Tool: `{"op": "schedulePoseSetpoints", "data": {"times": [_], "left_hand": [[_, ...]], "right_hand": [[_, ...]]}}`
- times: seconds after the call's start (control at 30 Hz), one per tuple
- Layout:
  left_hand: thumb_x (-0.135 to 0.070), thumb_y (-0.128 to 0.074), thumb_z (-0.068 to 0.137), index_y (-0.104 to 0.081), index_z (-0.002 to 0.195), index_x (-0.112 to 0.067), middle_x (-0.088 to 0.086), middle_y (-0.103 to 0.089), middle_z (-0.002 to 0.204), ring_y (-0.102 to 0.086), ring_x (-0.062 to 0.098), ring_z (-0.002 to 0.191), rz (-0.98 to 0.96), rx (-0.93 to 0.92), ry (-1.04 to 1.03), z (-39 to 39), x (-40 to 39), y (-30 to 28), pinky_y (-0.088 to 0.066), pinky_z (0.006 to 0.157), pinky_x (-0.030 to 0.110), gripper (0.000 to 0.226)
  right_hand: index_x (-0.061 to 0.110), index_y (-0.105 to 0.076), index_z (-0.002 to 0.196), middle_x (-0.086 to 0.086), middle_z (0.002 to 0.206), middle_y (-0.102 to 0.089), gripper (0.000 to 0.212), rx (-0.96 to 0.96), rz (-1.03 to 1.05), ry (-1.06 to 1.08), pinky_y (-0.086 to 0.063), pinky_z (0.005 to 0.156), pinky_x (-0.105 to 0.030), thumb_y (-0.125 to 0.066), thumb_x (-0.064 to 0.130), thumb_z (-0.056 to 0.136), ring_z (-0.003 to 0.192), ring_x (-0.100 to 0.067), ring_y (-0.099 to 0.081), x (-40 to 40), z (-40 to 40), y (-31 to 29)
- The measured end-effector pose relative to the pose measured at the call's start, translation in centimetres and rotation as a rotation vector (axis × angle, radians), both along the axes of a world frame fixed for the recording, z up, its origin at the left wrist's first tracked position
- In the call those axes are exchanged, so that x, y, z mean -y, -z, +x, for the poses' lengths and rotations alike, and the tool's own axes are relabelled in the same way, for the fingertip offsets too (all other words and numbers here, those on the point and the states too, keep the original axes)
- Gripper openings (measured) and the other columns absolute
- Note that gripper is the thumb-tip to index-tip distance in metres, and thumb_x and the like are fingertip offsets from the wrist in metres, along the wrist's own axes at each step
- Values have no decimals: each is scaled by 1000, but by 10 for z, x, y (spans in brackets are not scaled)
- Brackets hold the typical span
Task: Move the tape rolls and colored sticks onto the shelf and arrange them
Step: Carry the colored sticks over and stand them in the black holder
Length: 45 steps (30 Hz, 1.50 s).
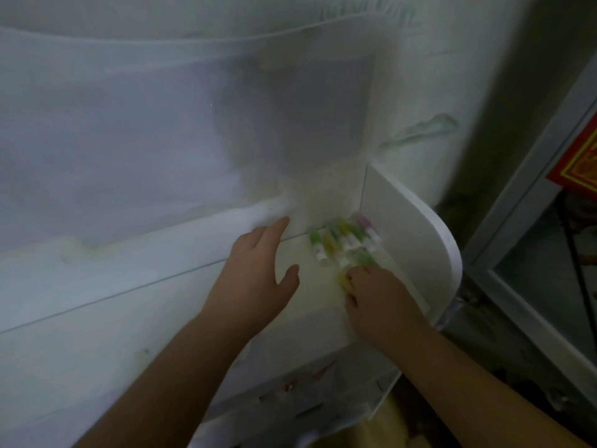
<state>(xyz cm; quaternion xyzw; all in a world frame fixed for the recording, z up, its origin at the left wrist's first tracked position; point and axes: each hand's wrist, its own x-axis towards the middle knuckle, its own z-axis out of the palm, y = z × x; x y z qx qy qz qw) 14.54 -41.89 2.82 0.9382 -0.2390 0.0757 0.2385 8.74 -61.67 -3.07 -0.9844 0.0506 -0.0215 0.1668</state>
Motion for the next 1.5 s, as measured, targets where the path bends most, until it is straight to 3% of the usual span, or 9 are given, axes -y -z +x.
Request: {"op": "schedulePoseSetpoints", "data": {"times": [0.1, 0.27, 0.4, 0.57, 0.7, 0.93, 1.17, 1.3, 1.5], "left_hand": [[-41, -59, 92, -23, 153, -32, -9, -37, 152, -30, 12, 139, 19, 6, -14, 3, 6, 2, -26, 113, 28, 71], [-46, -60, 92, -34, 150, -28, -5, -42, 149, -44, 15, 131, 41, -45, -30, 18, 22, 7, -36, 110, 31, 66], [-50, -64, 88, -43, 144, -22, 1, -53, 139, -56, 18, 120, 53, -138, -58, 46, 52, 14, -48, 101, 36, 65], [-46, -60, 88, -54, 126, -19, 3, -61, 122, -60, 25, 112, 121, -251, -127, 74, 87, 23, -49, 92, 34, 47], [-42, -60, 85, -55, 107, -22, 3, -64, 104, -64, 24, 92, 84, -339, -191, 82, 99, 35, -54, 85, 37, 30], [-25, -63, 84, -51, 118, -19, 6, -61, 107, -62, 26, 95, 91, -360, -229, 82, 91, 46, -54, 82, 37, 37], [-22, -65, 84, -47, 113, -24, -8, -54, 92, -57, 20, 88, 29, -323, -201, 57, 60, 37, -50, 77, 32, 35], [-31, -64, 84, -43, 134, -30, -4, -61, 104, -61, 17, 89, -80, -243, -236, 29, 26, 24, -56, 79, 38, 55], [-28, -66, 81, -46, 120, -41, -9, -63, 84, -66, 13, 72, -166, -234, -289, -7, -42, 5, -58, 70, 42, 46]], "right_hand": [[16, -58, 103, -1, 99, -56, 15, 11, 85, 0, -35, 70, -27, -55, 27, 95, 93, -22, -56, 0, -2, -8], [25, -61, 115, 9, 102, -62, 25, 135, 342, 115, -52, 82, -31, -66, 30, 91, 91, -11, -59, 5, -12, -31], [36, -62, 112, 25, 93, -59, 27, 206, 512, 166, -48, 73, -13, -72, 32, 88, 85, 5, -58, 15, -22, -39], [35, -65, 111, 25, 95, -64, 28, 241, 651, 196, -54, 72, -16, -74, 30, 86, 89, 10, -58, 26, -38, -43], [36, -65, 96, 26, 93, -64, 18, 276, 686, 165, -53, 67, -16, -75, 25, 85, 87, 7, -60, 33, -50, -46], [33, -67, 100, 26, 89, -65, 19, 294, 695, 153, -54, 66, -17, -75, 25, 85, 84, 5, -62, 42, -58, -42], [34, -65, 105, 17, 88, -69, 26, 253, 783, 161, -54, 66, -15, -77, 27, 84, 80, 5, -64, 32, -40, -29], [40, -59, 111, 16, 91, -68, 38, 281, 896, 110, -53, 66, -17, -78, 22, 83, 82, 0, -65, 9, -20, -27], [31, -61, 123, 11, 90, -64, 48, 243, 943, -41, -50, 61, -16, -75, 11, 82, 78, -7, -63, -42, 0, -25]]}}
